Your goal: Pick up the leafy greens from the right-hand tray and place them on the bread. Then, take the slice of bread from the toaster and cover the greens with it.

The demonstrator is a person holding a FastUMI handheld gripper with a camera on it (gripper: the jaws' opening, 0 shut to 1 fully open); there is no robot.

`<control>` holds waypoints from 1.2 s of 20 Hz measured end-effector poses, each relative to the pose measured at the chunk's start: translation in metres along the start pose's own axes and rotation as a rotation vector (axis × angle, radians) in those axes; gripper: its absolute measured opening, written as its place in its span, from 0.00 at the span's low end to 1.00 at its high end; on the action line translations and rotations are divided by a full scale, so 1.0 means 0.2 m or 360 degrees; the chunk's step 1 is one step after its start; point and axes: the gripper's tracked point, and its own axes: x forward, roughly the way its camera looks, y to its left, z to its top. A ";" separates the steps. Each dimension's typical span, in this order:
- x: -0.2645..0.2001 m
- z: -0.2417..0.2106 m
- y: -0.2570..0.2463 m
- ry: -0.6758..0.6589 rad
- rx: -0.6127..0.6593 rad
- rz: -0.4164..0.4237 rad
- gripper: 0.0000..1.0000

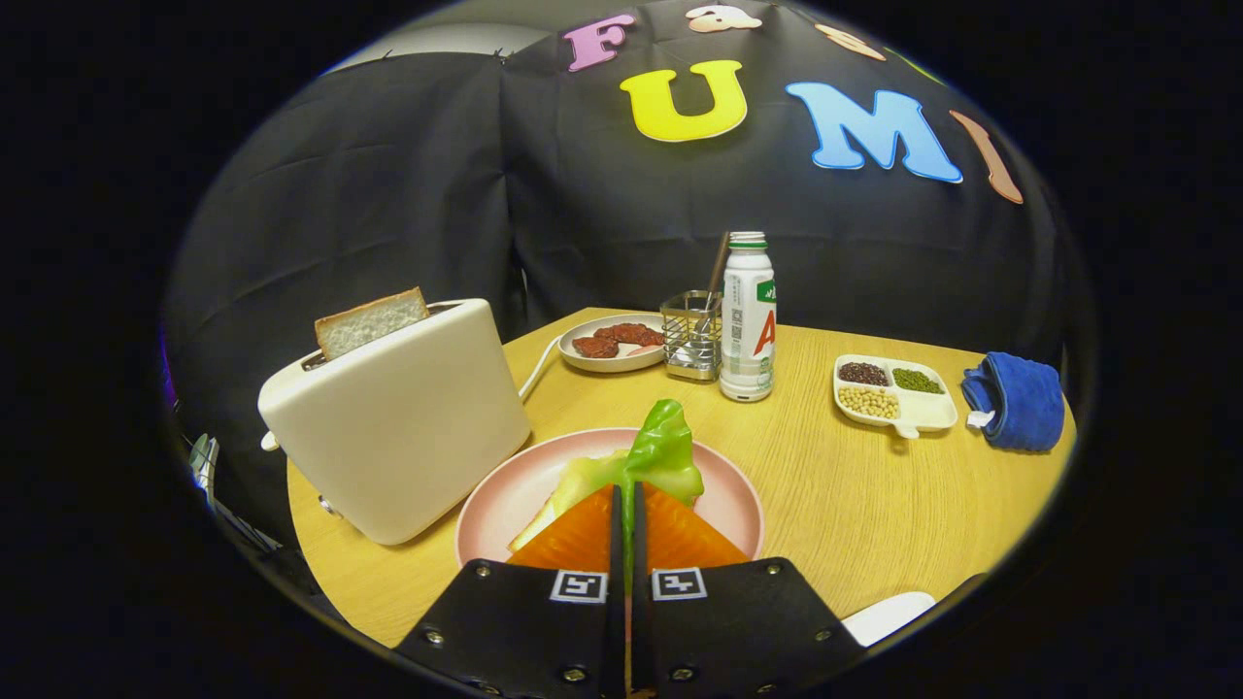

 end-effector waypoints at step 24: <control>-0.35 0.46 0.66 -0.0577 0.0031 -0.0182 0.37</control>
